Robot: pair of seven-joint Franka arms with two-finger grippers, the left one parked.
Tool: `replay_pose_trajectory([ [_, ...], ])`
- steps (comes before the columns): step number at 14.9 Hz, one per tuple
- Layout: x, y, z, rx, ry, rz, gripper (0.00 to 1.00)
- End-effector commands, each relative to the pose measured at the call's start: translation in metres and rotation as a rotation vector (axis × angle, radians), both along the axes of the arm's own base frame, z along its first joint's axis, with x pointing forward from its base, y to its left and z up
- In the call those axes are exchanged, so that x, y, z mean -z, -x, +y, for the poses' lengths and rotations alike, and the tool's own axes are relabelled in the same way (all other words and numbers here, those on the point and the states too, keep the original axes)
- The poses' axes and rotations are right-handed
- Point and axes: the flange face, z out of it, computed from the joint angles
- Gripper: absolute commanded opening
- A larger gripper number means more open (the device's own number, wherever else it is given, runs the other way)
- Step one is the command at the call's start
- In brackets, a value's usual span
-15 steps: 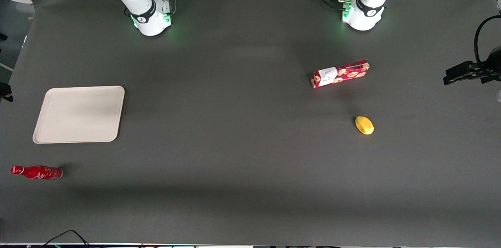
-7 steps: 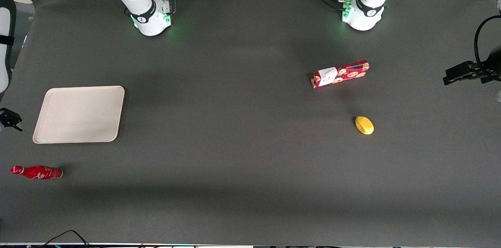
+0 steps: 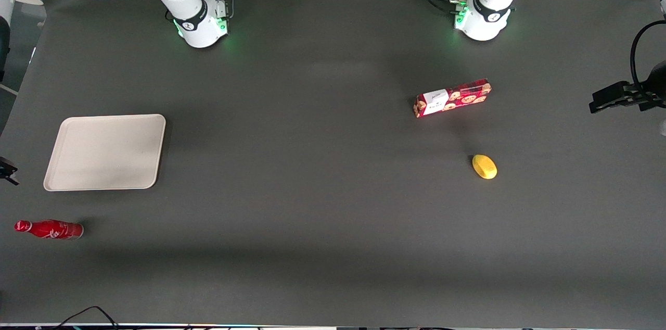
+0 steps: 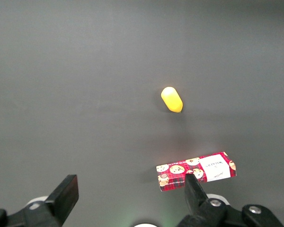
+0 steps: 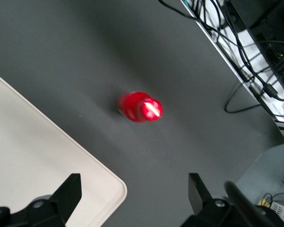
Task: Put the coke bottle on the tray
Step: 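Lower the right gripper over the bottle and align with its body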
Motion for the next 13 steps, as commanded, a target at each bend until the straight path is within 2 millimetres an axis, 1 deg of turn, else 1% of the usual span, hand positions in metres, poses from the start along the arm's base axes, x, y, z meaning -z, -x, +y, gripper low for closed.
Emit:
replay_pose_trajectory([
  [1,0.020,-0.029,-0.015,-0.006,0.018,-0.002,1.00],
  [2,0.027,-0.032,-0.012,0.007,-0.002,-0.010,1.00],
  [3,0.028,-0.036,-0.005,0.008,-0.019,-0.021,1.00],
  [5,0.028,-0.036,-0.001,0.068,-0.038,-0.023,1.00],
  [6,0.030,-0.038,0.004,0.073,-0.049,-0.014,1.00],
  [7,0.030,-0.043,0.015,0.063,-0.059,-0.015,1.00],
  [8,0.033,-0.044,0.018,0.059,-0.061,-0.011,1.00],
  [11,0.041,-0.044,0.019,0.057,-0.065,0.001,1.00],
  [12,0.047,-0.045,0.019,0.053,-0.062,0.009,1.00],
  [13,0.054,-0.044,0.014,0.055,-0.058,0.021,1.00],
])
